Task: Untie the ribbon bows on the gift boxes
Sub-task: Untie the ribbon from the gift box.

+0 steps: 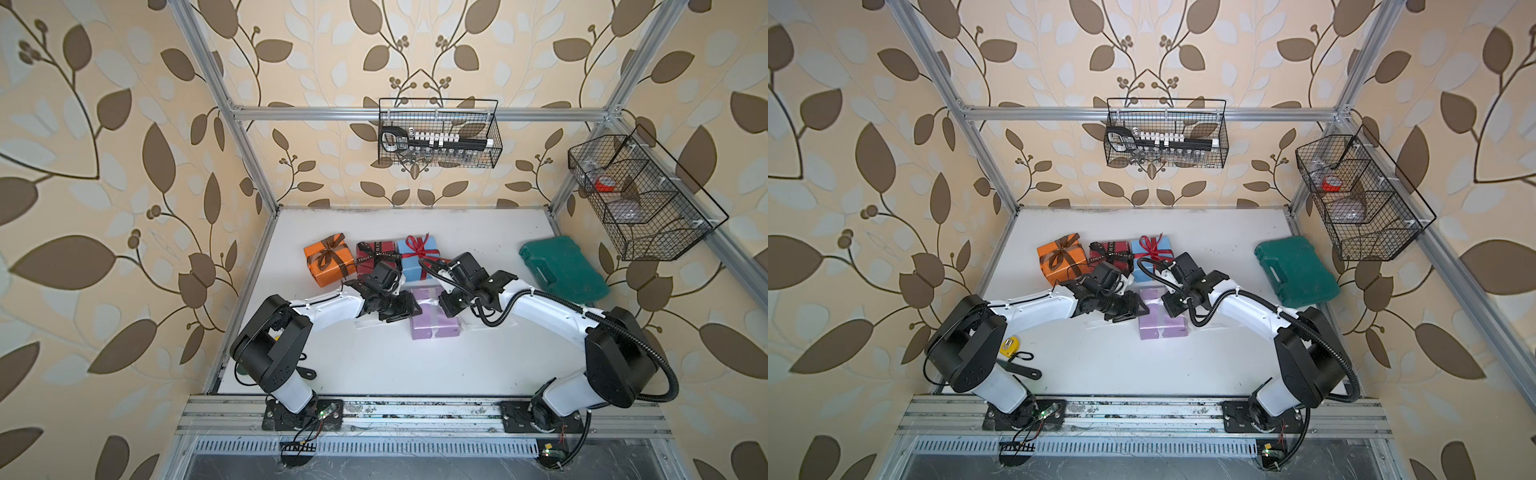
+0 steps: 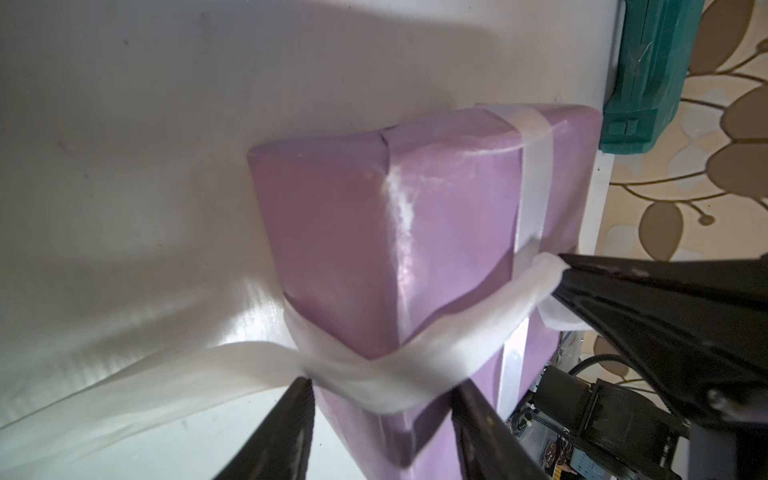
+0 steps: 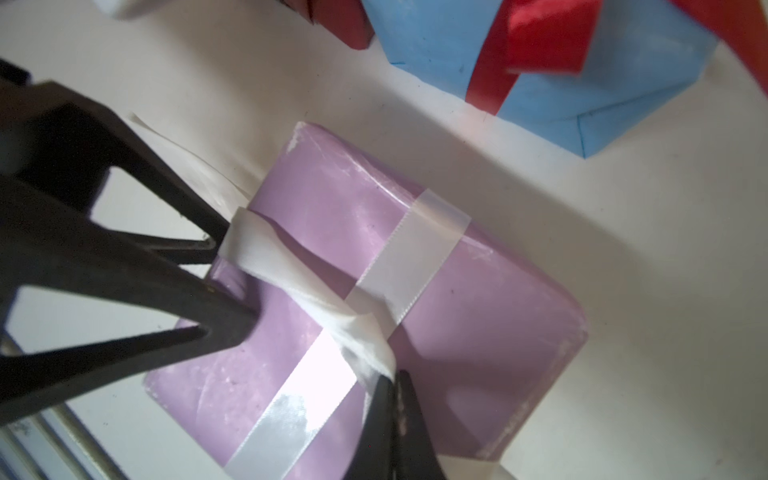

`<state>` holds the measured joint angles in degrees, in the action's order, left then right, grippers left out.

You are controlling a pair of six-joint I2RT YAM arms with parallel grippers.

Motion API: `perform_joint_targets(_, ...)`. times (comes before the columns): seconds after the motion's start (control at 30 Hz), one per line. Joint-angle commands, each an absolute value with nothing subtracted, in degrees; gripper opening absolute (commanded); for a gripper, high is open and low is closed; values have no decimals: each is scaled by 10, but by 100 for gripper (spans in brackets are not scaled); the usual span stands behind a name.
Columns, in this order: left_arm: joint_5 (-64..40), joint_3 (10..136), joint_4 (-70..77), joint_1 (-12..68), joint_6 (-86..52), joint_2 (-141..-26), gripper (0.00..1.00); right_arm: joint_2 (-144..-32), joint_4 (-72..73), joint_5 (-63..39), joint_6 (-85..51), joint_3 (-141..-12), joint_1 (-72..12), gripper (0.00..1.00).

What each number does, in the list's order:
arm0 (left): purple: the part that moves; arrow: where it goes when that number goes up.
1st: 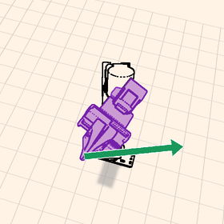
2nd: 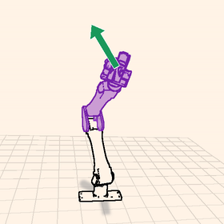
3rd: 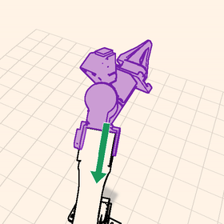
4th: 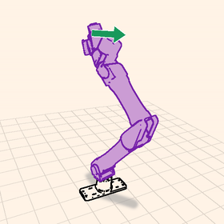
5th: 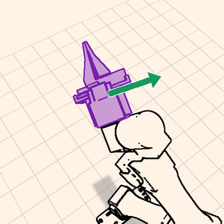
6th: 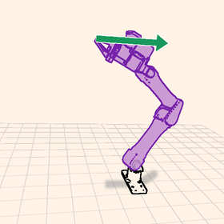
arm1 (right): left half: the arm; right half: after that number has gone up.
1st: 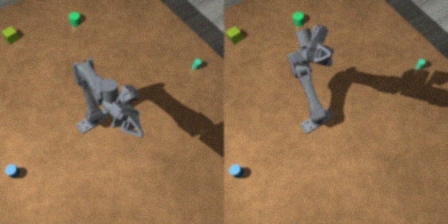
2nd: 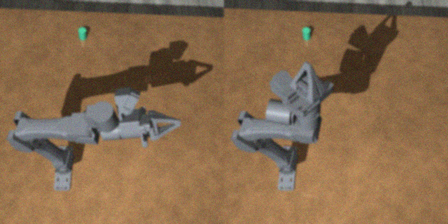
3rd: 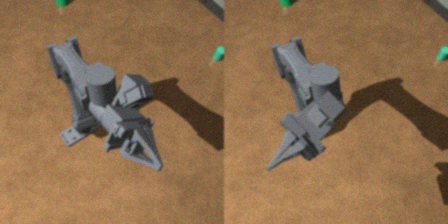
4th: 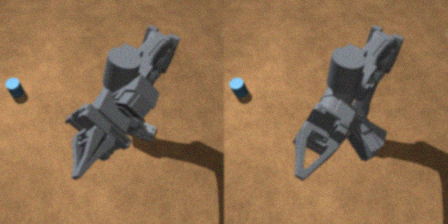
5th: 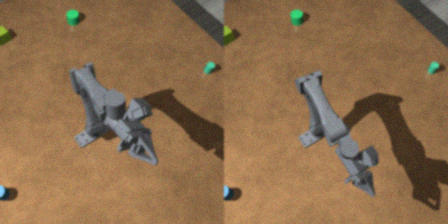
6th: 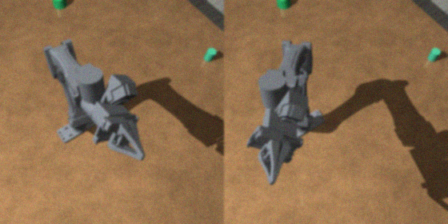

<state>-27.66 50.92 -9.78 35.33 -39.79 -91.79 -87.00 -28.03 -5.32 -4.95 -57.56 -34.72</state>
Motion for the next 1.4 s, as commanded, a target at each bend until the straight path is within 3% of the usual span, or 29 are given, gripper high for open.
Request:
perform_joint_targets(0.0,-269,514,-120,360,-403,-933,55,-841,-286,-8,-88,-563,-348,0)
perform_joint_targets(0.37,-272,516,-127,360,-403,-936,55,-784,-275,136,-216,-534,-296,0)
perform_joint_targets(0.57,-272,517,-129,360,-403,-936,55,-730,-244,131,-262,-486,-209,0)
perform_joint_targets(0.87,-272,521,-132,360,-403,-937,55,-683,-201,42,-292,-419,-87,0)
perform_joint_targets(1.07,-273,524,-131,360,-404,-939,55,-694,-169,-39,-293,-390,-81,10)
perform_joint_targets(1.27,-274,530,-132,364,-405,-941,55,-679,-177,-21,-294,-371,-81,36)
perform_joint_targets(1.37,-278,534,-137,364,-405,-940,55,-662,-177,-32,-278,-373,-82,40)
